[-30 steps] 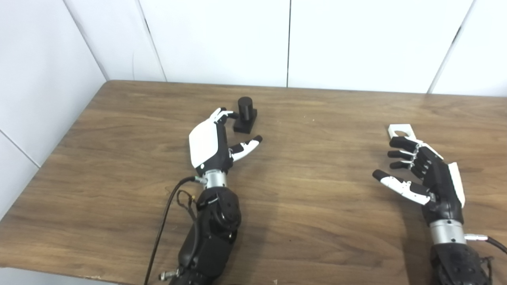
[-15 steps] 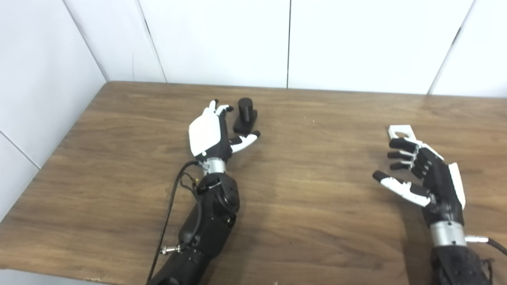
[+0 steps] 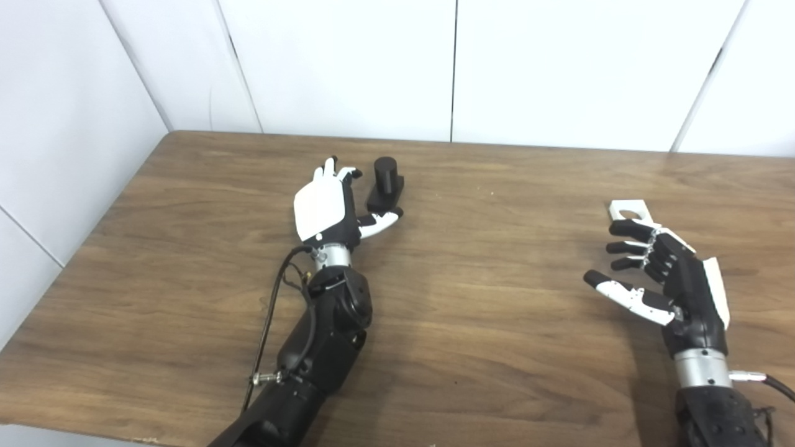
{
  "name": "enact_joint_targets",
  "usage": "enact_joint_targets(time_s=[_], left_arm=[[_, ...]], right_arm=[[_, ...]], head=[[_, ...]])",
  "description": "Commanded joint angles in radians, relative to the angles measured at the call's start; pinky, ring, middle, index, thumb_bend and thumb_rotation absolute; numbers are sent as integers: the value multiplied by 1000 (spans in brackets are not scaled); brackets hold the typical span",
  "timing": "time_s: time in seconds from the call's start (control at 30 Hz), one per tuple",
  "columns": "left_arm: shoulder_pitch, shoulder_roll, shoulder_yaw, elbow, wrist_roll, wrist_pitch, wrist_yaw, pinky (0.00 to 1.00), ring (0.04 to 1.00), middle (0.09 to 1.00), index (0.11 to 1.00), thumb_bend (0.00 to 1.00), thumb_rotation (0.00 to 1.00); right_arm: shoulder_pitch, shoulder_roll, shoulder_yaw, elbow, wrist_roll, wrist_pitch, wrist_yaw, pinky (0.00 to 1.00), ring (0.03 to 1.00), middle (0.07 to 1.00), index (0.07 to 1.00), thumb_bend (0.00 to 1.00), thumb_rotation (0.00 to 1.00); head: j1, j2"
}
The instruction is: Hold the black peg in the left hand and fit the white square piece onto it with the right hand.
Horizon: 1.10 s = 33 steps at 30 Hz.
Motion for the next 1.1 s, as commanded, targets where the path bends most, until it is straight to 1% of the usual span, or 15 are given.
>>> enact_joint_targets(time_s=[0.0, 0.17, 0.37, 0.6, 0.7, 0.83, 0.9, 0.97, 1.07], left_arm=[[-65, 15, -1, 6, 19, 7, 20, 817, 960, 980, 752, 839, 480], [-87, 17, -5, 61, 10, 4, 28, 817, 956, 977, 743, 836, 478], [-109, 18, -10, 120, -8, -10, 33, 829, 954, 970, 718, 840, 478], [-127, 18, -19, 165, -27, -15, 41, 817, 943, 964, 693, 840, 492], [-136, 18, -18, 191, -39, -21, 55, 819, 937, 957, 687, 840, 492], [-149, 17, -18, 226, -52, -20, 62, 813, 933, 948, 665, 827, 498], [-151, 17, -19, 235, -59, -20, 65, 822, 929, 936, 636, 814, 472], [-150, 20, -21, 237, -66, -24, 65, 832, 926, 928, 616, 799, 446], [-145, 29, -24, 230, -76, -34, 54, 845, 896, 887, 570, 739, 379]], right_arm=[[-27, 9, -2, 9, 10, -46, -6, 514, 624, 706, 664, 639, 0], [-29, 11, 2, 16, 1, -61, -13, 488, 600, 693, 656, 637, 0], [-26, 13, 5, 17, -1, -71, -17, 490, 603, 696, 657, 635, 0], [-22, 17, 6, 14, 0, -72, -22, 494, 621, 698, 653, 633, 0], [-21, 19, 6, 15, 4, -80, -23, 487, 603, 690, 654, 629, 0], [-13, 22, 6, 14, 6, -78, -22, 489, 604, 694, 664, 630, 0], [-10, 22, 6, 16, 6, -86, -23, 484, 602, 691, 666, 629, 0], [-4, 22, 4, 8, 6, -78, -24, 482, 606, 693, 665, 630, 0], [4, 22, 2, -9, -1, -65, -26, 477, 605, 684, 663, 620, 0]], head=[[1, 1], [-7, -2], [-14, 0], [-15, -1], [-16, 0], [-21, 3], [-20, 5], [-19, 6], [-18, 8]])
